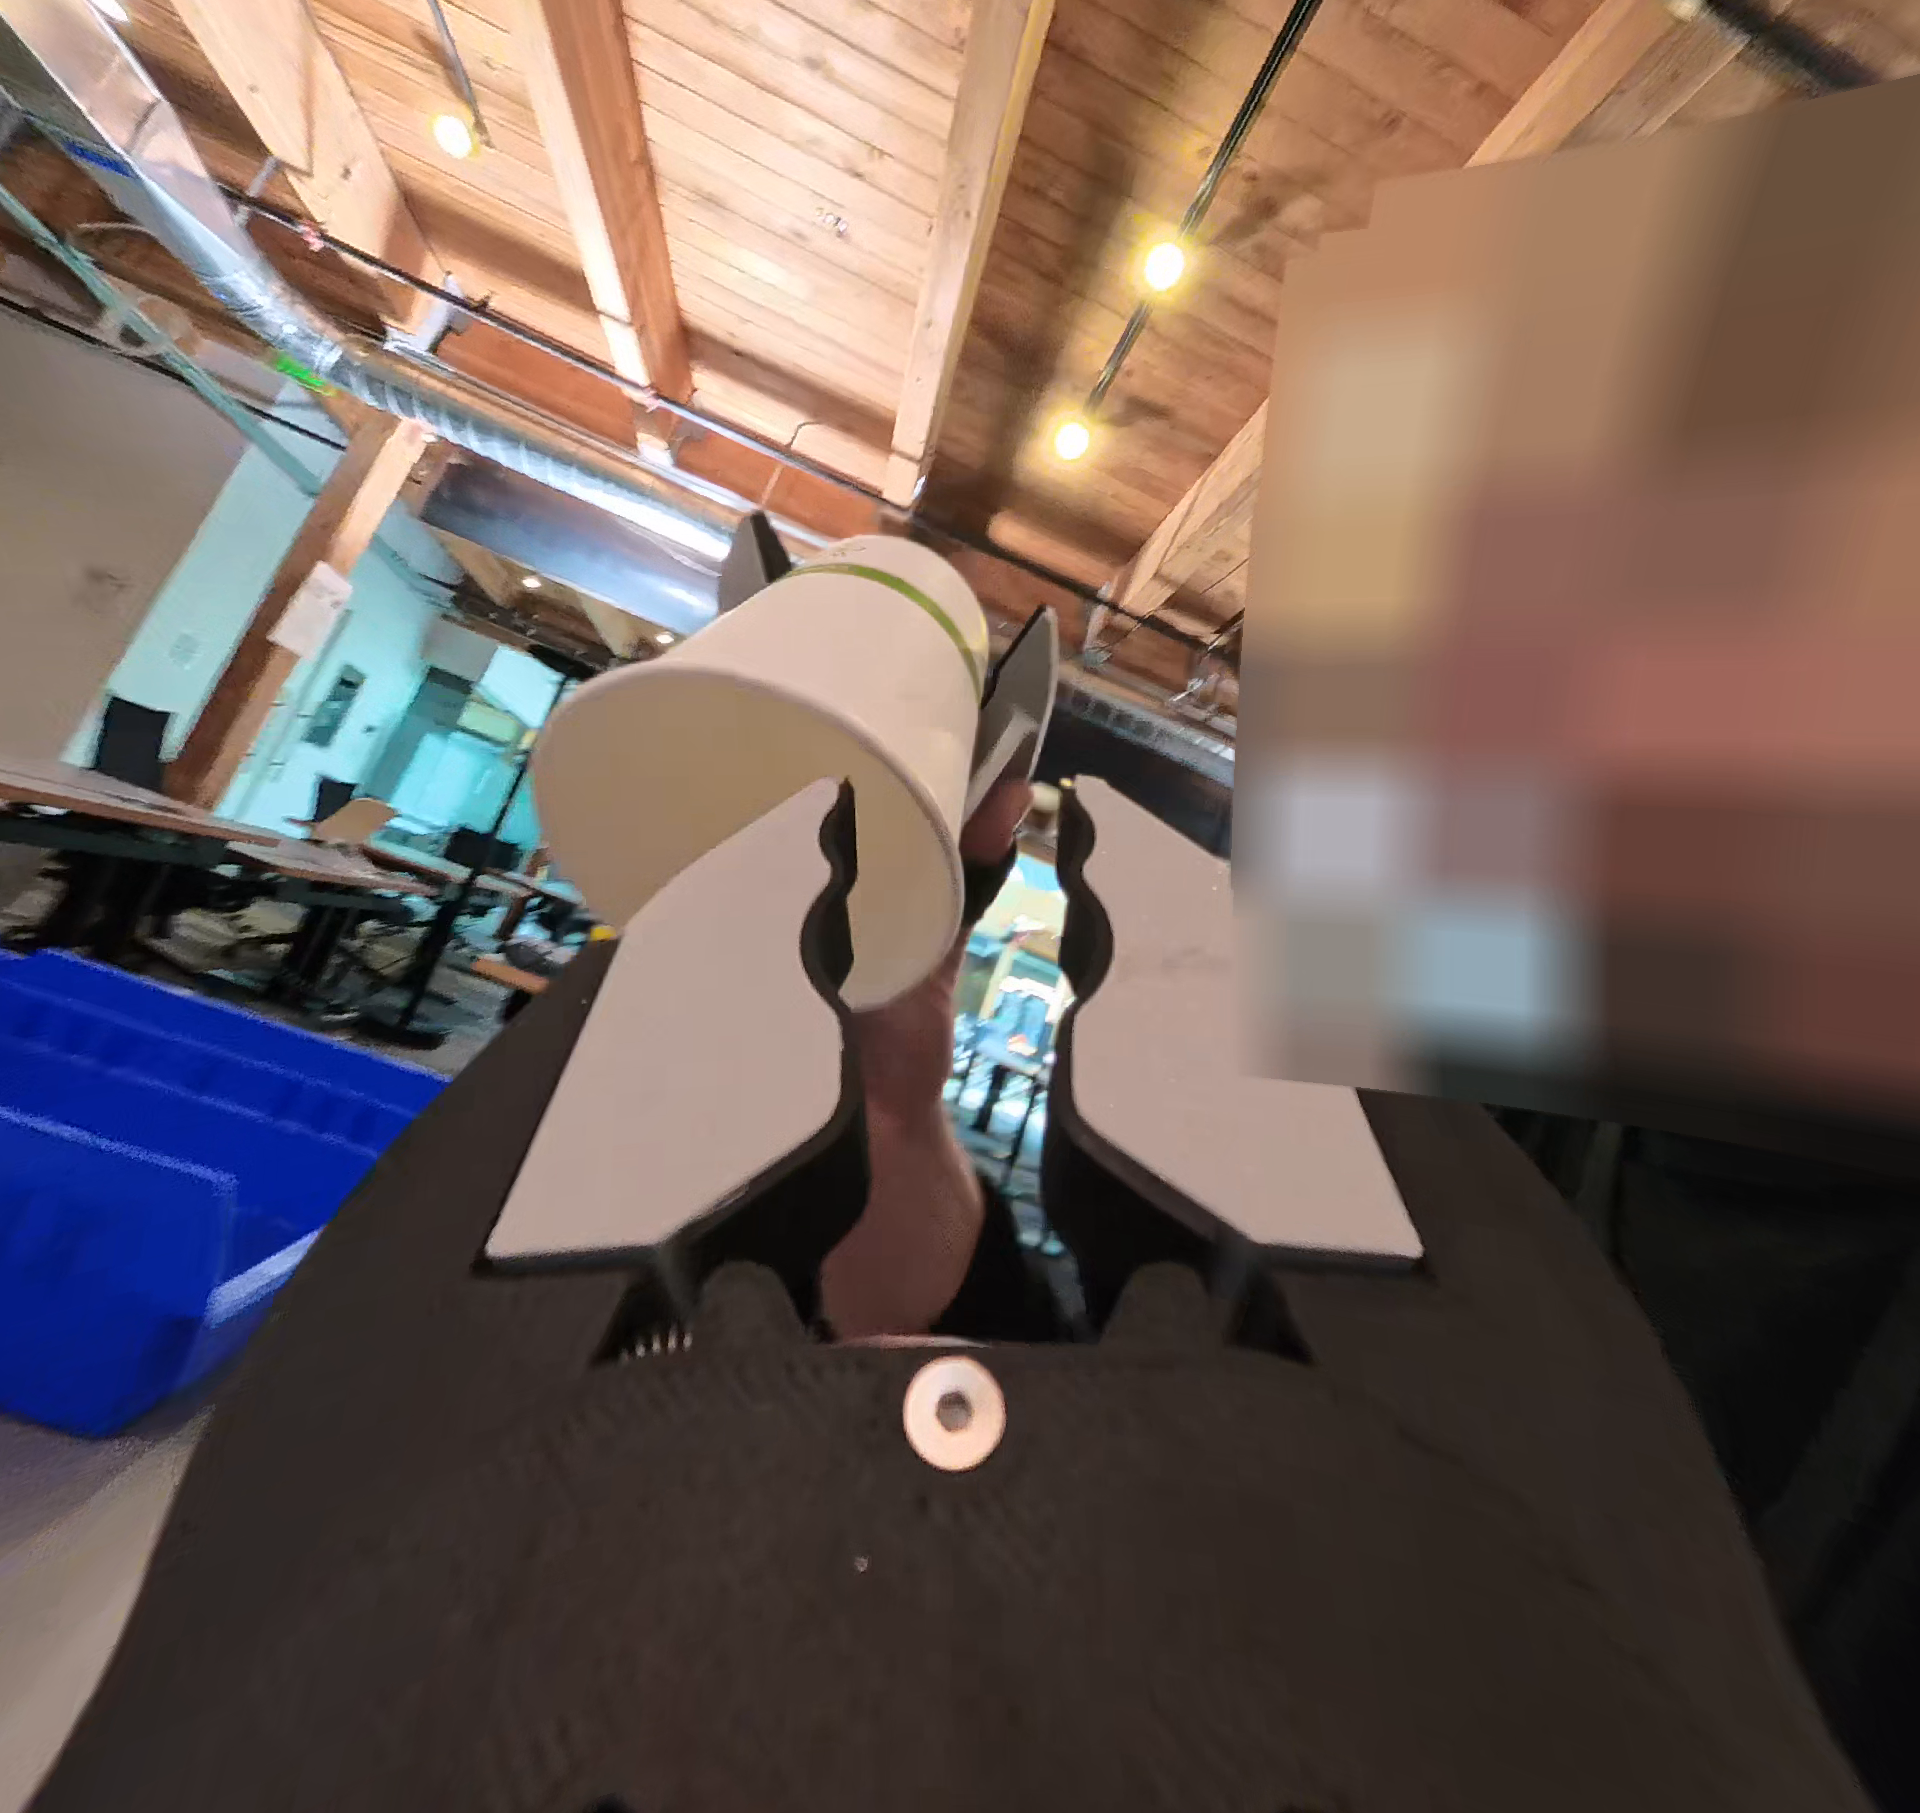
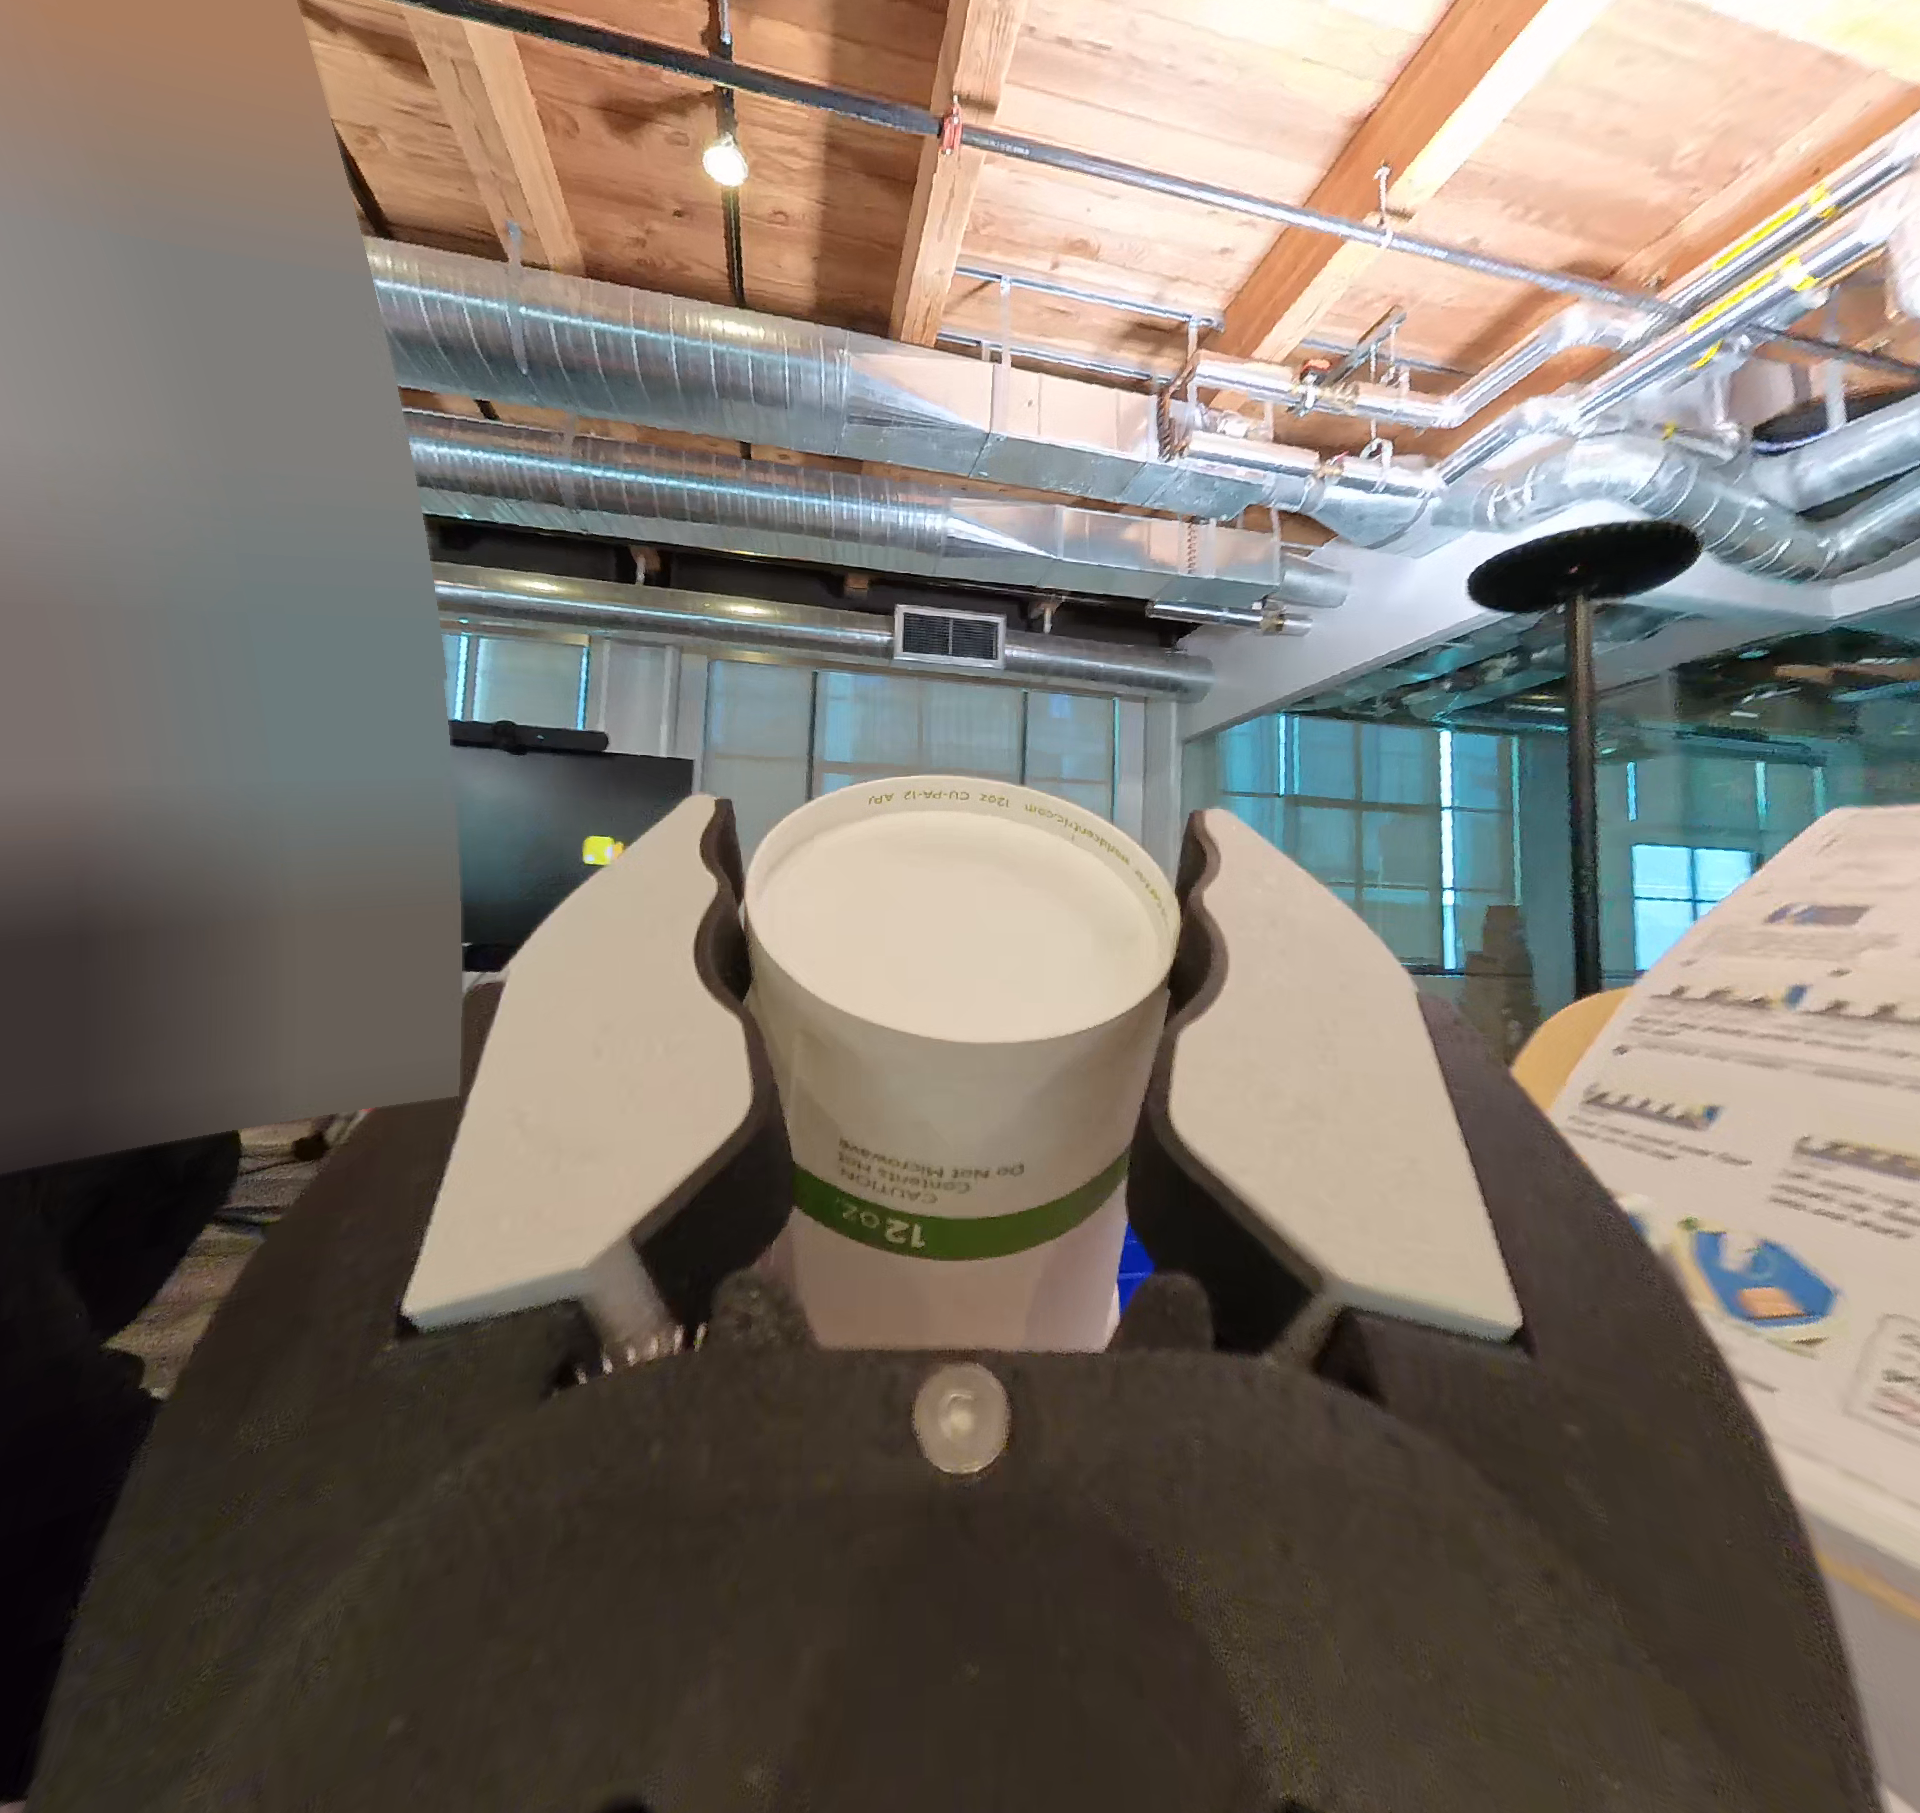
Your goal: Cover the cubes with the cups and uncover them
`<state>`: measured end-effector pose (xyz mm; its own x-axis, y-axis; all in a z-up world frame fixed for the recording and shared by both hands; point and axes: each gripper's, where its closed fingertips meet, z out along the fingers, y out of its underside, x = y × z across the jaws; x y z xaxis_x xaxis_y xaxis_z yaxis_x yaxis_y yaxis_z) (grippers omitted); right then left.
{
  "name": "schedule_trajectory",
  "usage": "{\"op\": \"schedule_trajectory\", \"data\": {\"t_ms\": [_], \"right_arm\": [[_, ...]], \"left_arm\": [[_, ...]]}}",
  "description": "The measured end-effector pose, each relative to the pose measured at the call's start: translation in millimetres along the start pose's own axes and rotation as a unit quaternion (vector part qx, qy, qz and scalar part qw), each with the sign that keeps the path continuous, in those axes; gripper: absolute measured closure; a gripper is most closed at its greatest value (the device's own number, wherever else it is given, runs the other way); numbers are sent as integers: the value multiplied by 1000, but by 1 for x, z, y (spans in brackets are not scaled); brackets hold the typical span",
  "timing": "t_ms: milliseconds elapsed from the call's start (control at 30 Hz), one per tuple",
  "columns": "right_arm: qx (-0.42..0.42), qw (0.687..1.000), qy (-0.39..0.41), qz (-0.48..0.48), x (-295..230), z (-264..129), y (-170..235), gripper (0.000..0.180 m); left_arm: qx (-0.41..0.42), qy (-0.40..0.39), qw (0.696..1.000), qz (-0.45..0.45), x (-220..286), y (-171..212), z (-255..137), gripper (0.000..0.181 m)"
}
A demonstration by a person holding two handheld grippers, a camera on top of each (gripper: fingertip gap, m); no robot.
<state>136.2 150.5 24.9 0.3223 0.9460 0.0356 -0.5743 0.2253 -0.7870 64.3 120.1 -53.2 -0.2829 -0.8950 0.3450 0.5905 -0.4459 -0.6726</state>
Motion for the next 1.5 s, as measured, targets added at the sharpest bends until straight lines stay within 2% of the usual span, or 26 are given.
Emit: {"op": "schedule_trajectory", "data": {"t_ms": [33,133,300,433,667,800,933,1000,1300,1400,1500], "right_arm": [[-3,1000,5,-12,2,-6,-12,99],[-46,996,37,-70,9,-33,-36,99],[-141,978,109,-111,20,-95,-37,99],[-212,956,163,-121,28,-143,-6,99],[-277,932,216,-90,43,-212,59,98],[-317,921,212,-80,45,-229,99,98],[-386,895,212,-79,43,-248,145,98],[-398,887,217,-92,43,-250,151,98],[-391,890,217,-94,42,-249,149,97],[-349,903,222,-118,38,-243,124,82],[-323,900,244,-159,41,-253,96,85]], "left_arm": [[-15,-11,1000,22,1,0,-2,149],[-41,-24,995,87,12,-7,-13,181],[-102,-89,976,168,10,-13,-30,181],[-129,-116,960,218,11,-14,-34,181],[-145,-137,950,240,10,-11,-32,181],[-155,-142,946,245,8,-6,-31,181],[-156,-145,944,252,8,-6,-30,181],[-161,-149,941,257,7,-5,-31,181],[-162,-162,935,271,7,-9,-40,181],[-164,-183,925,291,11,-23,-50,181],[-159,-230,901,331,14,-51,-73,181]]}}
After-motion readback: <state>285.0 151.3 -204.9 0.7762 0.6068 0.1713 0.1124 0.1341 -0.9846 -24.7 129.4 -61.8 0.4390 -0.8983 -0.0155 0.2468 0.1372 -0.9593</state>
